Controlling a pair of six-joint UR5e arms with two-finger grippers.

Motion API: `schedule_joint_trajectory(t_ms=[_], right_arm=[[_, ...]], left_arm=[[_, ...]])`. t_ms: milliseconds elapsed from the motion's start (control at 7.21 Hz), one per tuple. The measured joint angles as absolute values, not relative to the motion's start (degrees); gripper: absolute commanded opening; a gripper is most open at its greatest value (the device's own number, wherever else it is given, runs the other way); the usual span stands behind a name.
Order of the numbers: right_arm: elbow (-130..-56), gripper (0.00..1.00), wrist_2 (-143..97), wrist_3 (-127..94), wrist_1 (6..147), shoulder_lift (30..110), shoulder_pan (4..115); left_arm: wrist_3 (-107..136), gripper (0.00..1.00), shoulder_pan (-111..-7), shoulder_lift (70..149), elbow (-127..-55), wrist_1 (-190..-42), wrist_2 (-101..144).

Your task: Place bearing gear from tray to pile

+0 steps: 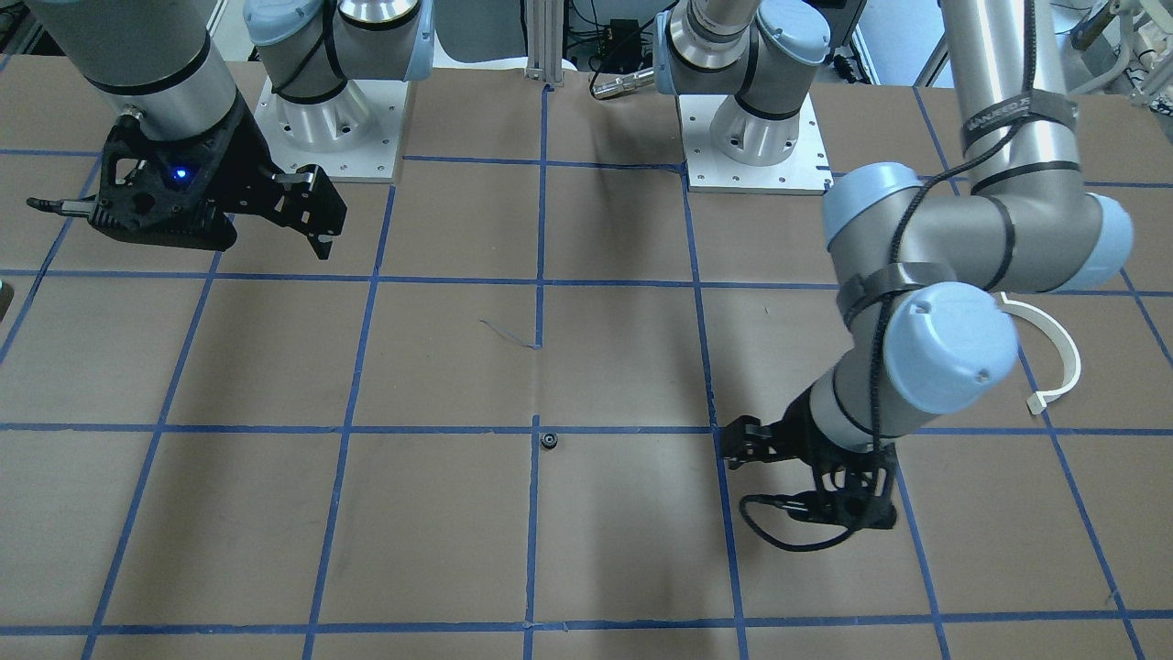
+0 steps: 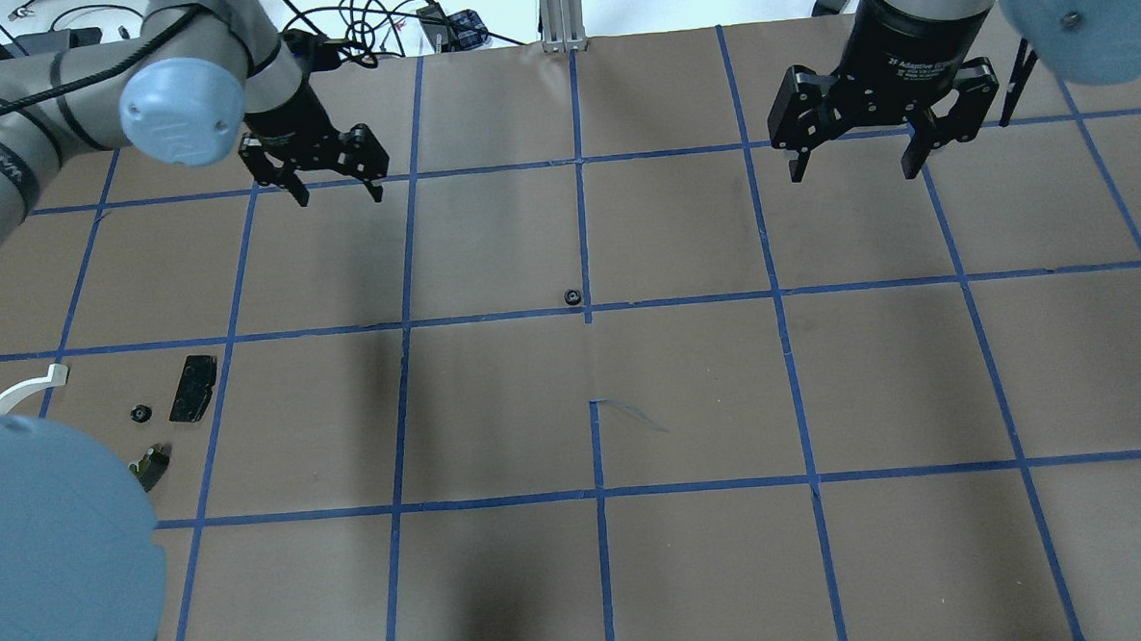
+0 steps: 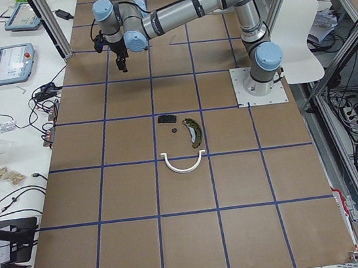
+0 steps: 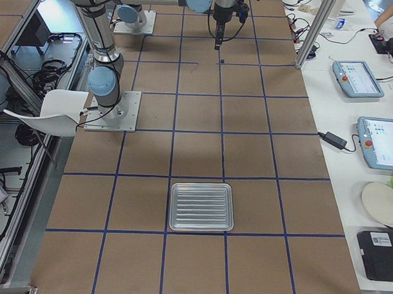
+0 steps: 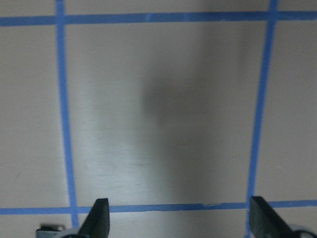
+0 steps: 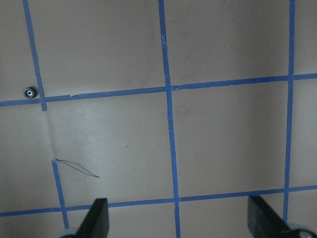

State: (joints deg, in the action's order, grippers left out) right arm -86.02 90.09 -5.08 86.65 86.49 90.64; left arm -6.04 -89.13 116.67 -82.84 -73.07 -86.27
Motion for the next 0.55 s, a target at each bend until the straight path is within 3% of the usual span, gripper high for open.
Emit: schedule_joint_trajectory(t_ms=[554], right_arm=[[-85.82, 1.00, 90.17, -5.01, 86.59, 86.48, 90.70]], left_arm=[[4.98, 1.00, -102.11, 122.30, -83.63, -64.09, -84.59]])
